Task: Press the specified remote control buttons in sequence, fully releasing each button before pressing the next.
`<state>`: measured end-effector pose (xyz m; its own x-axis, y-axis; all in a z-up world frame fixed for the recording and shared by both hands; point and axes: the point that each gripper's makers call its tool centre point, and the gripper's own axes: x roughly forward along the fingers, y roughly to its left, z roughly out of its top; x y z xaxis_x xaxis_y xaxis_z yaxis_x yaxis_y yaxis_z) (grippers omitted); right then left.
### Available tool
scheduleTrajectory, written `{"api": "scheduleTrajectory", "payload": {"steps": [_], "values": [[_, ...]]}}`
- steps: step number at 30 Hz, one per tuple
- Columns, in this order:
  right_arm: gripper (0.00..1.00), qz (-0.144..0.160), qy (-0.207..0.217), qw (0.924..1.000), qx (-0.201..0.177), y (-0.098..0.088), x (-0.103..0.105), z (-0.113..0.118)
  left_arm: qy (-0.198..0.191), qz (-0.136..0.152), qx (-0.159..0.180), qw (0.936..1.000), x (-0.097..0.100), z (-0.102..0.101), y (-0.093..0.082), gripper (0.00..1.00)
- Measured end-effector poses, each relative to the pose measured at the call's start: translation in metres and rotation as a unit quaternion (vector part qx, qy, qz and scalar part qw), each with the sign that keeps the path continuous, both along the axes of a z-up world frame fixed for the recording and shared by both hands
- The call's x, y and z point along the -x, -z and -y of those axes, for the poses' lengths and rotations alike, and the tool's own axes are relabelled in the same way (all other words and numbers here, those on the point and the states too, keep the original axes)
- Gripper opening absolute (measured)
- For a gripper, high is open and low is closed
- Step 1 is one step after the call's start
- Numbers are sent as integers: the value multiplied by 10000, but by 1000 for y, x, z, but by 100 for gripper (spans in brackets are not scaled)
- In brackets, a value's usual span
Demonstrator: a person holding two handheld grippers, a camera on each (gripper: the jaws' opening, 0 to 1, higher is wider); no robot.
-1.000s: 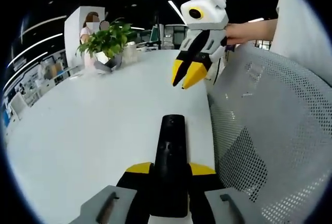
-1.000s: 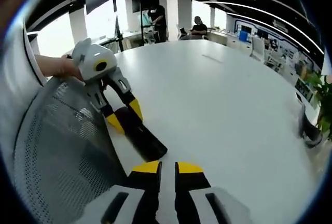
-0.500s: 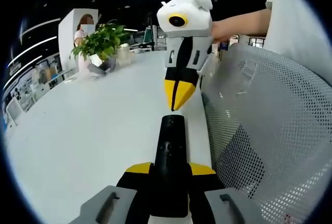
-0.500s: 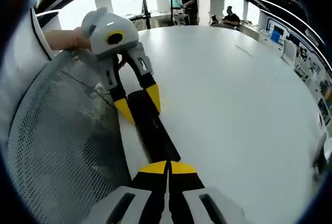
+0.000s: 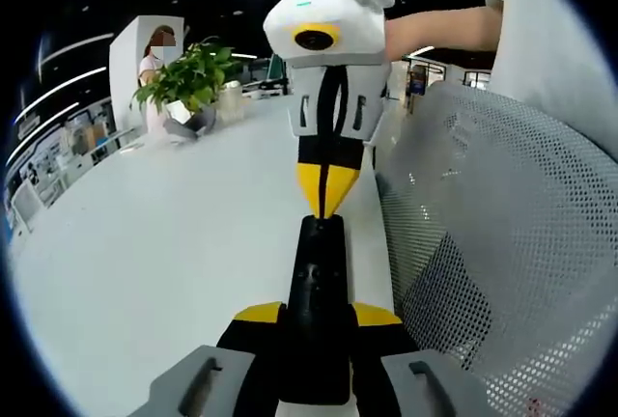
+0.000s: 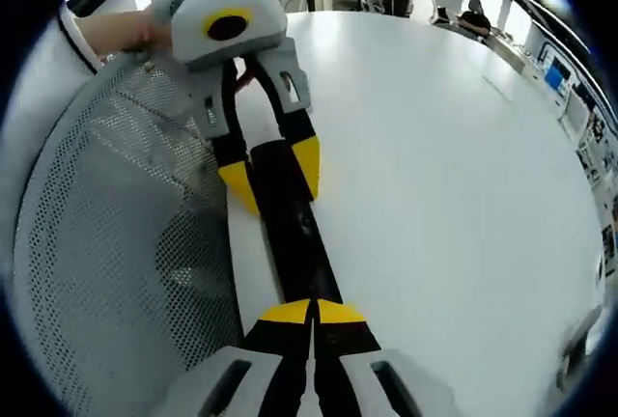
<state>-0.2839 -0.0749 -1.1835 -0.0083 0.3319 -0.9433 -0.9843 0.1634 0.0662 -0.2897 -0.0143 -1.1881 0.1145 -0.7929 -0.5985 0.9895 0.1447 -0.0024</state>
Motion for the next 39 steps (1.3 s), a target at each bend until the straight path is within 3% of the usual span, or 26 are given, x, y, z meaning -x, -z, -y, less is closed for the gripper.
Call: {"api": "scheduleTrajectory", "payload": {"steps": [4, 6, 10, 19, 24, 28, 32, 35, 39], "values": [[0, -83, -203, 9984, 517, 2, 0, 0, -7, -4, 0, 10000, 0, 0, 0, 25], [0, -97, -343, 9973, 640, 3, 0, -2, -18, -11, 8, 10000, 0, 0, 0, 25], [0, -167, -203, 9973, 687, 3, 0, 0, -33, -21, 20, 10000, 0, 0, 0, 25], [0, 18, -35, 9996, 290, 2, 2, 2, -46, -29, 24, 10000, 0, 1, 0, 25], [0, 326, -60, 9994, 74, 2, 2, 1, -63, -21, 22, 10000, 0, 1, 0, 25], [0, 746, 103, 9964, -376, 0, 1, 1, -57, -14, 20, 10000, 0, 1, 0, 25], [0, 499, 1032, 9891, -927, -3, 1, 2, -51, -9, 14, 10000, 0, 1, 0, 25], [0, 379, 1135, 9833, -1368, -11, 3, -10, -53, -5, 8, 10000, 0, 1, 0, 25], [0, 456, 826, 9891, -1132, -8, 4, -16, -49, -3, 10, 10000, 0, 1, 0, 25]]}}
